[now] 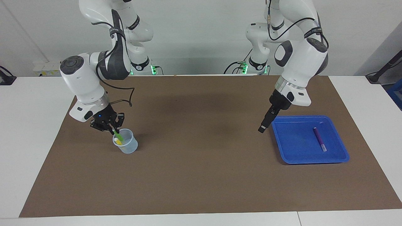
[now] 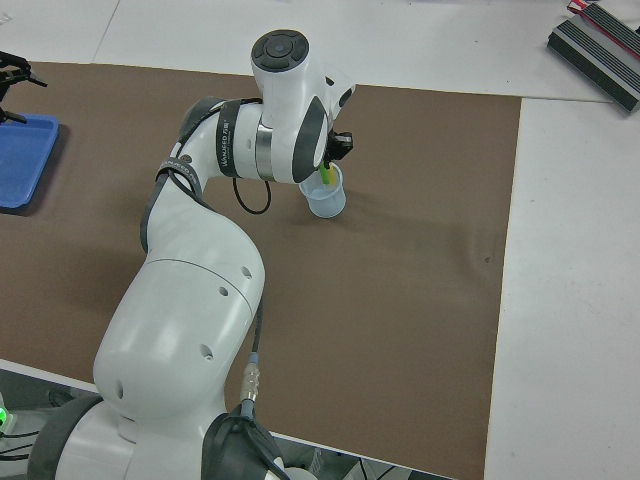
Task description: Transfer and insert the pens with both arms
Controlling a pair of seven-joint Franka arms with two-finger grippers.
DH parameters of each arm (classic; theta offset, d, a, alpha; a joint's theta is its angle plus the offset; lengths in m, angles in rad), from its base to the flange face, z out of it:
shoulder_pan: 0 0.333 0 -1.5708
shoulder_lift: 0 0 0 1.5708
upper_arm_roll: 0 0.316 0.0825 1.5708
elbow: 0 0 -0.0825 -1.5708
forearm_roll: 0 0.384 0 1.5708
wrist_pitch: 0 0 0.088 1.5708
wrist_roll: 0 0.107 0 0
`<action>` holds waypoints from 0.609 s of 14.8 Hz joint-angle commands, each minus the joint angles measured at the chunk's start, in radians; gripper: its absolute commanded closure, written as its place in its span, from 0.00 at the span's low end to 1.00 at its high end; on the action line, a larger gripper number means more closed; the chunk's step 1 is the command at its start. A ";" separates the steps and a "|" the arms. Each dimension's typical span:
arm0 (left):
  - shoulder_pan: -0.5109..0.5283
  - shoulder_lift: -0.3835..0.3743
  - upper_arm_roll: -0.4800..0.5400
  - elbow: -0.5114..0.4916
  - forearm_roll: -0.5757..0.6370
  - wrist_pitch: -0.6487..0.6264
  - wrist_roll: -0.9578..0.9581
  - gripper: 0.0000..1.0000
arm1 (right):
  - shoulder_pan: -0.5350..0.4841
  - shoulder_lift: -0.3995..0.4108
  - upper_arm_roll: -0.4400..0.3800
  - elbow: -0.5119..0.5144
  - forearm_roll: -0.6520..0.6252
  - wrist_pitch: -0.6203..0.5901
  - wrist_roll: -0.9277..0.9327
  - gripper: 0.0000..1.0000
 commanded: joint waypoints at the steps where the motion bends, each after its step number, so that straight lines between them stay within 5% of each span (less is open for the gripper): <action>1: 0.087 -0.029 -0.008 -0.018 -0.002 -0.055 0.143 0.00 | -0.002 0.019 0.007 -0.004 -0.015 0.037 0.055 0.75; 3: 0.137 -0.032 -0.008 -0.018 -0.002 -0.063 0.273 0.00 | -0.002 0.019 0.007 0.002 -0.015 0.018 0.064 0.29; 4: 0.160 -0.032 -0.008 -0.020 -0.002 -0.060 0.326 0.00 | -0.002 0.019 0.007 0.006 -0.015 0.011 0.066 0.20; 5: 0.171 -0.032 -0.007 -0.021 -0.002 -0.065 0.361 0.00 | -0.002 0.018 0.007 0.012 -0.015 -0.002 0.069 0.00; 9: 0.218 -0.014 -0.005 -0.024 0.097 -0.060 0.596 0.00 | -0.004 -0.005 0.006 0.112 -0.014 -0.162 0.074 0.00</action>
